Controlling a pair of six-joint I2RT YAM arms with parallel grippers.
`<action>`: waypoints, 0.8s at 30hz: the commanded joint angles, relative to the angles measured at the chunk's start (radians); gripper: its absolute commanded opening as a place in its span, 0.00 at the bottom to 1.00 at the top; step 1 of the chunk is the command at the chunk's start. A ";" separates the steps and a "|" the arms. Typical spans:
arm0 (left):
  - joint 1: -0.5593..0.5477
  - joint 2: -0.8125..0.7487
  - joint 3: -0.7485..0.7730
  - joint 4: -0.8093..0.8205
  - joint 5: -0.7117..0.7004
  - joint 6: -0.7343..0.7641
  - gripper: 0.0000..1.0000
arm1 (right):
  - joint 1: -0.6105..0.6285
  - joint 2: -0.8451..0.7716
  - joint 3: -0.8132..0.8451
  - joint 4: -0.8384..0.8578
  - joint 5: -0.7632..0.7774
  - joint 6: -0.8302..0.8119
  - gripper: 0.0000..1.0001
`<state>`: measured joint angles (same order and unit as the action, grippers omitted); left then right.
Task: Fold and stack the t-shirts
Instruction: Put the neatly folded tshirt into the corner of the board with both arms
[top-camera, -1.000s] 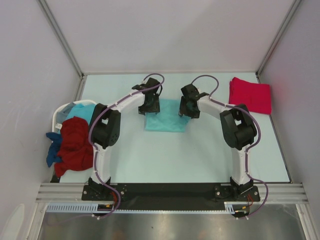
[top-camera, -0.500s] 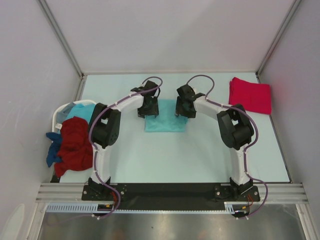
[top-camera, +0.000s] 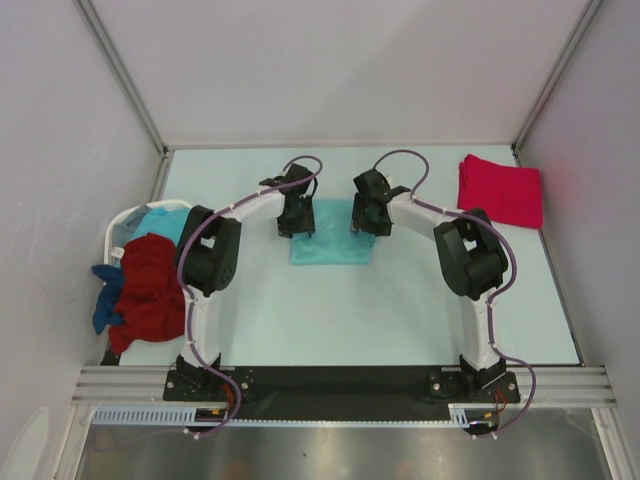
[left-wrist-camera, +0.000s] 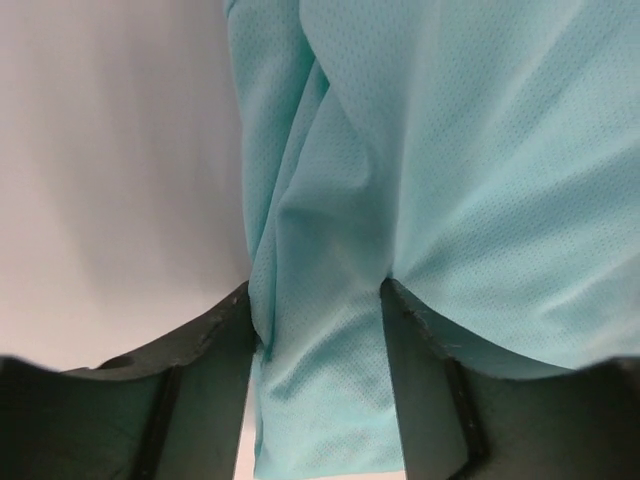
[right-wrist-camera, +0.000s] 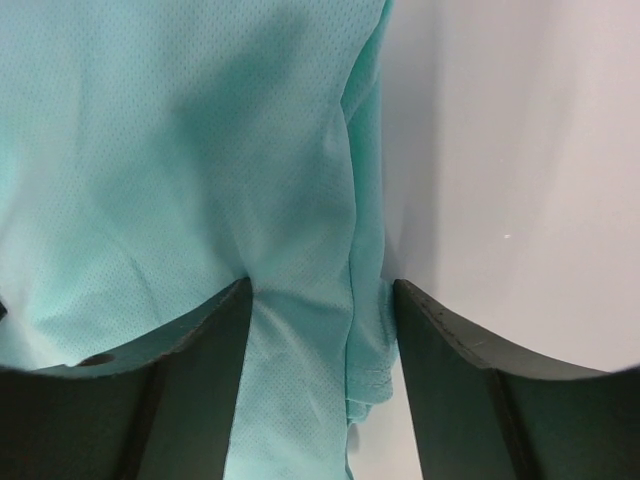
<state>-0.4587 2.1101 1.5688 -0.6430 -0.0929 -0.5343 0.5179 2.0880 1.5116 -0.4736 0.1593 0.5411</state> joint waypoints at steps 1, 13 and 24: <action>0.002 0.019 -0.035 0.037 0.062 -0.016 0.51 | 0.007 0.044 -0.040 -0.030 -0.038 -0.003 0.60; 0.003 0.005 -0.076 0.057 0.084 -0.001 0.00 | 0.004 0.044 -0.047 -0.019 -0.063 0.002 0.18; -0.009 -0.081 -0.063 0.065 0.059 0.016 0.00 | 0.008 -0.066 -0.085 -0.008 0.031 0.005 0.00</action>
<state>-0.4561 2.0895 1.5208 -0.5541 -0.0223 -0.5461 0.5182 2.0663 1.4612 -0.4023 0.1238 0.5541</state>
